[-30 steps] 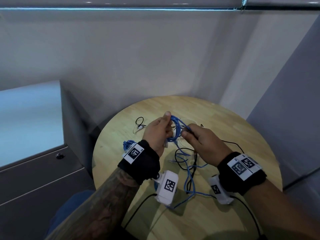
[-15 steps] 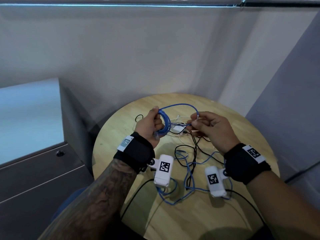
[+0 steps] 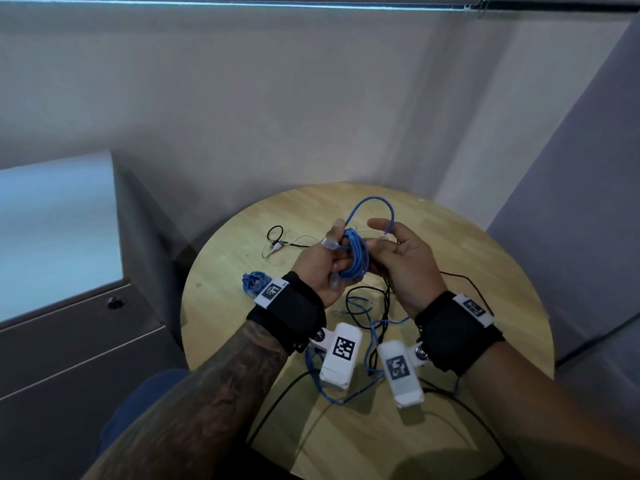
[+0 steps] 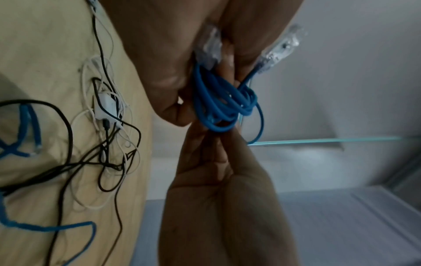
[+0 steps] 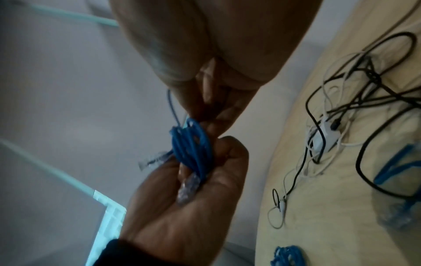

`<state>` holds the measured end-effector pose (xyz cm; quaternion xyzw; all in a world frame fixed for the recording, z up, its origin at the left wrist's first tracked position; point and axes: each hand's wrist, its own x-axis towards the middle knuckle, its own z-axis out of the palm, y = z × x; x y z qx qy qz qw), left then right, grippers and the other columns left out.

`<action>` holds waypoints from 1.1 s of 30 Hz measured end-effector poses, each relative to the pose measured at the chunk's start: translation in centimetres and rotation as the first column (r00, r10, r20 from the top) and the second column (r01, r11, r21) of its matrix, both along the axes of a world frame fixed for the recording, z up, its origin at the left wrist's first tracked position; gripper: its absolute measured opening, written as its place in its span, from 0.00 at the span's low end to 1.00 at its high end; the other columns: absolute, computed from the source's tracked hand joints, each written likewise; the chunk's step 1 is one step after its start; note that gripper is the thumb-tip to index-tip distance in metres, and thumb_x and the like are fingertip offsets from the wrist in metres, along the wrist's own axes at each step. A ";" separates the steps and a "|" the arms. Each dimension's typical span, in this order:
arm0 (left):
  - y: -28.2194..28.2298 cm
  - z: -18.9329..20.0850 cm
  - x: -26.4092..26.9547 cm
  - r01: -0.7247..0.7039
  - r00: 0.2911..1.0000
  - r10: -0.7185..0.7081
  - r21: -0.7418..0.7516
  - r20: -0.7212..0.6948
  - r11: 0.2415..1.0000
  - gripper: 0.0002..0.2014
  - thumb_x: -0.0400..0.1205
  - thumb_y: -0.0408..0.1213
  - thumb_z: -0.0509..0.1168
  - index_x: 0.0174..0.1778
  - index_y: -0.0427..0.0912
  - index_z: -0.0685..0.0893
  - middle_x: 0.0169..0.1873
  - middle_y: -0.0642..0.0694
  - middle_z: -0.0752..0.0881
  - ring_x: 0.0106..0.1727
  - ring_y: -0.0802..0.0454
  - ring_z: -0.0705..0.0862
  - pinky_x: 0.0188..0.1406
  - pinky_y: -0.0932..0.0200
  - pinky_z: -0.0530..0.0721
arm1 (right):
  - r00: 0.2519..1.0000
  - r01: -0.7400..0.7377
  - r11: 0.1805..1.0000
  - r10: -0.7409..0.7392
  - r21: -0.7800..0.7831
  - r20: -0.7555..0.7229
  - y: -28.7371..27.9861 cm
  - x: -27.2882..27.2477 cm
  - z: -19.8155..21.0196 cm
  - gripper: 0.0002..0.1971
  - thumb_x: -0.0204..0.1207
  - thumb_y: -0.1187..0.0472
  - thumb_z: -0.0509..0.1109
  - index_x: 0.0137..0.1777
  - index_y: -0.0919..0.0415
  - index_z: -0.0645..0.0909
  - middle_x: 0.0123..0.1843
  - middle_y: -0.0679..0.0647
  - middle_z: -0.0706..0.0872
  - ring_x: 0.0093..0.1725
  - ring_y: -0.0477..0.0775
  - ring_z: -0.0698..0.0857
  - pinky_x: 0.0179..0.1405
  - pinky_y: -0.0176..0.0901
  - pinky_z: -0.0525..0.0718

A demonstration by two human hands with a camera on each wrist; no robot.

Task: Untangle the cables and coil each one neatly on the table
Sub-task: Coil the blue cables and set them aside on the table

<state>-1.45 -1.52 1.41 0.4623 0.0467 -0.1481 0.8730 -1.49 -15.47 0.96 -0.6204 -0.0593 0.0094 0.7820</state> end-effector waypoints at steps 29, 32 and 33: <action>-1.3 -1.9 -0.5 -0.143 0.906 -0.094 0.507 0.412 0.850 0.26 0.80 0.51 0.70 0.50 0.25 0.79 0.26 0.44 0.73 0.22 0.54 0.63 0.23 0.60 0.63 | 0.965 -0.199 0.977 0.210 0.079 -0.158 -3.3 0.6 3.0 0.14 0.82 0.51 0.66 0.43 0.62 0.83 0.28 0.52 0.70 0.26 0.49 0.70 0.34 0.45 0.73; -1.5 -2.0 -0.7 -0.112 0.904 -0.140 0.540 0.404 0.834 0.20 0.79 0.50 0.71 0.43 0.32 0.81 0.24 0.51 0.77 0.21 0.55 0.63 0.23 0.60 0.64 | 0.962 -0.262 0.955 0.246 -0.143 -0.119 -4.0 0.5 2.6 0.14 0.78 0.51 0.70 0.50 0.62 0.88 0.33 0.53 0.80 0.33 0.49 0.78 0.38 0.43 0.78; -1.4 -2.1 -0.7 -0.108 0.907 -0.149 0.557 0.395 0.823 0.20 0.79 0.50 0.71 0.40 0.34 0.78 0.21 0.55 0.72 0.21 0.54 0.63 0.24 0.59 0.64 | 0.975 -0.218 0.957 0.205 -0.193 -0.086 -4.1 0.7 2.6 0.13 0.79 0.50 0.69 0.48 0.60 0.88 0.35 0.52 0.82 0.36 0.49 0.80 0.39 0.42 0.80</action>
